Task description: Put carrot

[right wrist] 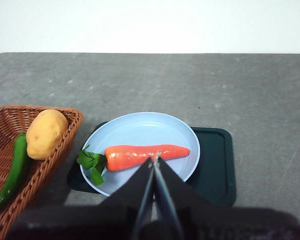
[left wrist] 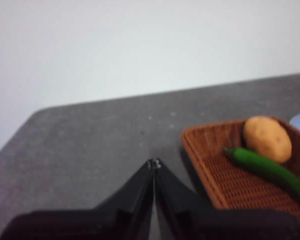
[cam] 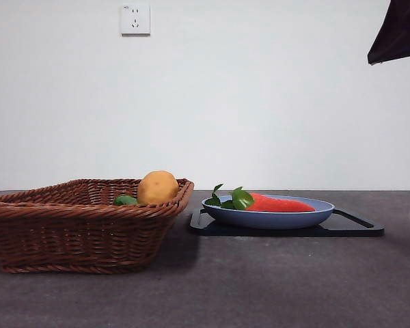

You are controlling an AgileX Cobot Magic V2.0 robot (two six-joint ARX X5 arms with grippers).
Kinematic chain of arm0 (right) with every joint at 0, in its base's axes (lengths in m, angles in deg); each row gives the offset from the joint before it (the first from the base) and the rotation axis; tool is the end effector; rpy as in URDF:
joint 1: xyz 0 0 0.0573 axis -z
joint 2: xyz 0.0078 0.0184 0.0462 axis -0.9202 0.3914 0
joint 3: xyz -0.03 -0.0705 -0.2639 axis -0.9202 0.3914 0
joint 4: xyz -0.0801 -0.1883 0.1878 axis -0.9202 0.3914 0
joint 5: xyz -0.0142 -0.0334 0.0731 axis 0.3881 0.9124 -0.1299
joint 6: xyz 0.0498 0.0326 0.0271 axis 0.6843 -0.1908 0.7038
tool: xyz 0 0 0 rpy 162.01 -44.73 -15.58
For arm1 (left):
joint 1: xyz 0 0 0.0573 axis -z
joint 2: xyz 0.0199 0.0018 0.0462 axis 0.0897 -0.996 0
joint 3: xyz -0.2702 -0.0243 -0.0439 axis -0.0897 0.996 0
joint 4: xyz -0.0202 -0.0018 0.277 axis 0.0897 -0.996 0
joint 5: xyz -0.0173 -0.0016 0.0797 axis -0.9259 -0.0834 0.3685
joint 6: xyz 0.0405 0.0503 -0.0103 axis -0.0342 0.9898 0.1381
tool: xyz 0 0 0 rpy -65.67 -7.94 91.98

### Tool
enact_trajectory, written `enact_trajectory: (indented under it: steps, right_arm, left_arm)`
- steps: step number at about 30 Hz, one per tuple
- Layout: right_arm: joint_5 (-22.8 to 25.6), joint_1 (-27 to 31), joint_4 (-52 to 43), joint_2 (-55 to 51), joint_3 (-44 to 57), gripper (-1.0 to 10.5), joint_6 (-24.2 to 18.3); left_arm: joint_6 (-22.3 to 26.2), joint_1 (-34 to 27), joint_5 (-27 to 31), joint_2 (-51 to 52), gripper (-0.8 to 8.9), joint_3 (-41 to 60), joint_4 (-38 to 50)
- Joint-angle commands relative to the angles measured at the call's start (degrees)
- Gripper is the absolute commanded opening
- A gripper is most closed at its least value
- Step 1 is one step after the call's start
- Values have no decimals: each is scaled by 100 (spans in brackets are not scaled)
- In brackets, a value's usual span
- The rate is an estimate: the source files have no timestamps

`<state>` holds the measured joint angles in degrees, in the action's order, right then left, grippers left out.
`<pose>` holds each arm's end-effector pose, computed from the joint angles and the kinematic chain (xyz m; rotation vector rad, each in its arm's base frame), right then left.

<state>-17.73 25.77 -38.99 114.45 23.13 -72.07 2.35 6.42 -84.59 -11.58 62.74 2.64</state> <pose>0.1604 0.1120 0.2515 0.0236 0.2537 0.2226 0.1209 -0.0052 0.2028 0.0834 0.0543 -0.0793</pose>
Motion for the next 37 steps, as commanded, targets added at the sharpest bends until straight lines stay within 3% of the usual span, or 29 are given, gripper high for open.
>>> enact_trajectory:
  steps: [1, 11, 37]
  right_arm:
    - [37, -42, -61, 17, -59, 3, 11]
    - [37, -42, -61, 17, -59, 3, 11]
    - [37, -42, -61, 17, -59, 3, 11]
  left_arm:
    - [-57, -24, 9, 37, 8, 251, 289]
    - [-61, -24, 13, 160, 8, 942, 763]
    - [-39, -28, 144, 136, 8, 942, 603]
